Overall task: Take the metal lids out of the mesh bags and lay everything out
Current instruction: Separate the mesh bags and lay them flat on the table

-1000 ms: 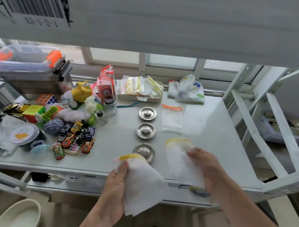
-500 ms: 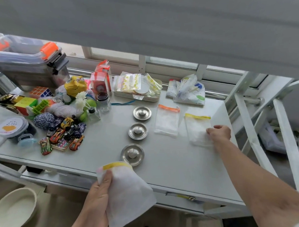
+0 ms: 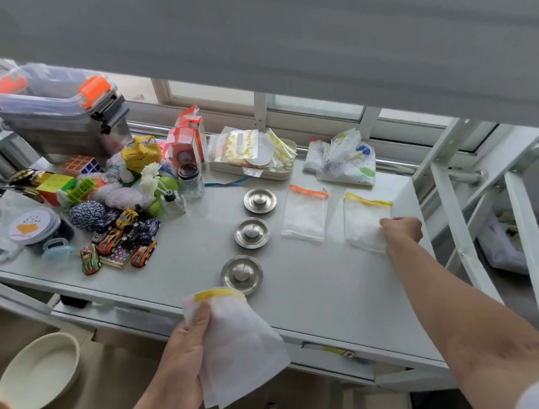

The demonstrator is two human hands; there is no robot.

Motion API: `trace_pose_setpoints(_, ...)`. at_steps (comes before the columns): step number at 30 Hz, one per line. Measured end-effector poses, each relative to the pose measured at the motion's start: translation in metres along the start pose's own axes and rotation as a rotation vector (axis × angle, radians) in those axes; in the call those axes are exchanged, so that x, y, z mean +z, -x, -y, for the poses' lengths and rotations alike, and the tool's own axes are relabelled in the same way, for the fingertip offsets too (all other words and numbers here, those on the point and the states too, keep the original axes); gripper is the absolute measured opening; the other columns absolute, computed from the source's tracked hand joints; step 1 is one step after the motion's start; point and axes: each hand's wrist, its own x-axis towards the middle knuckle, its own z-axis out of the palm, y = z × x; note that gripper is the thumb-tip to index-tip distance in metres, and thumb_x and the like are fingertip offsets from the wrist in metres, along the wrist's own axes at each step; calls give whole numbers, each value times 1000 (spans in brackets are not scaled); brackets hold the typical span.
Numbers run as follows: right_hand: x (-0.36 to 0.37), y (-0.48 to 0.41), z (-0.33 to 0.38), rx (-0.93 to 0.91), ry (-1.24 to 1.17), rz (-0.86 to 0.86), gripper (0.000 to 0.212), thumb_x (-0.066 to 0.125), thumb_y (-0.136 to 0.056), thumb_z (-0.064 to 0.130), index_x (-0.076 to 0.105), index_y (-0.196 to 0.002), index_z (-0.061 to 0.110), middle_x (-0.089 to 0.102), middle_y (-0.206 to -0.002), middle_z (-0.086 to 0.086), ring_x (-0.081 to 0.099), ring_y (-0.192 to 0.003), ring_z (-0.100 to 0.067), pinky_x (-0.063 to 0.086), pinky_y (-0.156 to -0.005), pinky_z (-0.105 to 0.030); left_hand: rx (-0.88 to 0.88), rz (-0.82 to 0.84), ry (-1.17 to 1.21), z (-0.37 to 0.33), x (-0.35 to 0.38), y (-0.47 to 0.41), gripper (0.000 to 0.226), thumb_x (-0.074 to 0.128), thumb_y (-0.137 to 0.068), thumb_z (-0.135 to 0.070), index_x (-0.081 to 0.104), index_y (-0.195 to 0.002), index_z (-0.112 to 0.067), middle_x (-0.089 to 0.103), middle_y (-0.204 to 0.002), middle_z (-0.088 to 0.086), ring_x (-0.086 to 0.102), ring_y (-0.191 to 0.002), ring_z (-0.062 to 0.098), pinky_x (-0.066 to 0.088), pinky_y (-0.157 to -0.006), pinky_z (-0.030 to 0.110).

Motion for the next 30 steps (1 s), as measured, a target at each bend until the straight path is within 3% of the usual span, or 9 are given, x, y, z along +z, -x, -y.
trace_pose_setpoints(4, -18, 49, 3, -172, 61, -1, 33, 65, -85, 23, 59, -113, 6, 64, -115, -17, 62, -100, -34, 49, -84, -39, -36, 85, 11, -10, 3, 8, 45, 55, -96, -43, 74, -117, -7, 77, -109, 25, 77, -90, 36, 64, -76, 47)
trace_pose_setpoints(6, -25, 106, -8, -189, -90, 280, 24, 66, -86, 27, 67, -95, 5, 69, -89, -15, 64, -75, -28, 51, -69, -35, -50, 128, -5, -15, 6, 11, 44, 61, -93, -39, 72, -118, -4, 75, -113, 28, 74, -95, 39, 61, -84, 52)
trace_pose_setpoints(9, -40, 211, -34, 221, -196, 940, 25, 61, -95, 29, 64, -84, 7, 64, -67, -10, 59, -52, -20, 50, -51, -27, -50, 187, -26, -19, 9, 13, 41, 74, -83, -25, 71, -113, 3, 74, -114, 31, 75, -89, 37, 61, -81, 48)
trace_pose_setpoints(12, -45, 270, -66, 346, -267, 1223, 31, 67, -91, 26, 73, -98, -3, 76, -88, -19, 73, -79, -32, 58, -66, -34, -41, 226, -77, -20, 12, 13, 38, 77, -82, -21, 74, -110, 4, 72, -115, 35, 76, -88, 37, 62, -80, 46)
trace_pose_setpoints(14, -48, 287, -78, 301, -371, 1154, 33, 78, -77, 23, 75, -96, -4, 74, -98, -26, 71, -84, -34, 55, -69, -36, -51, 212, -100, -18, 12, 12, 42, 61, -95, -33, 75, -112, 3, 74, -112, 34, 76, -88, 38, 62, -81, 48)
trace_pose_setpoints(17, -51, 298, -80, 244, -469, 974, 21, 85, -66, 21, 74, -77, 6, 67, -81, -20, 59, -70, -26, 47, -62, -33, -68, 126, -93, -15, 3, 8, 52, 48, -100, -43, 73, -113, 0, 78, -106, 27, 77, -86, 35, 63, -75, 44)
trace_pose_setpoints(21, -57, 283, -66, 167, -544, 780, 7, 68, -87, 9, 70, -81, 7, 66, -73, -16, 61, -61, -24, 52, -57, -32, -89, 82, -107, -16, -12, 4, 46, 48, -101, -43, 73, -113, -5, 81, -100, 19, 78, -80, 30, 63, -71, 41)
trace_pose_setpoints(26, -57, 242, -30, -69, -614, 631, 9, 60, -96, 7, 67, -93, 2, 78, -91, -6, 74, -74, -24, 58, -50, -27, -128, 138, -85, -21, -29, 7, 55, 48, -99, -50, 74, -120, -5, 77, -117, 21, 75, -91, 33, 54, -94, 58)
trace_pose_setpoints(30, -24, 205, -39, -75, -383, 502, 14, 64, -94, 15, 63, -82, 7, 64, -83, -11, 66, -70, -24, 59, -54, -32, -142, 148, -94, -21, -34, 12, 55, 48, -99, -50, 76, -117, -7, 77, -117, 21, 74, -91, 33, 52, -97, 60)
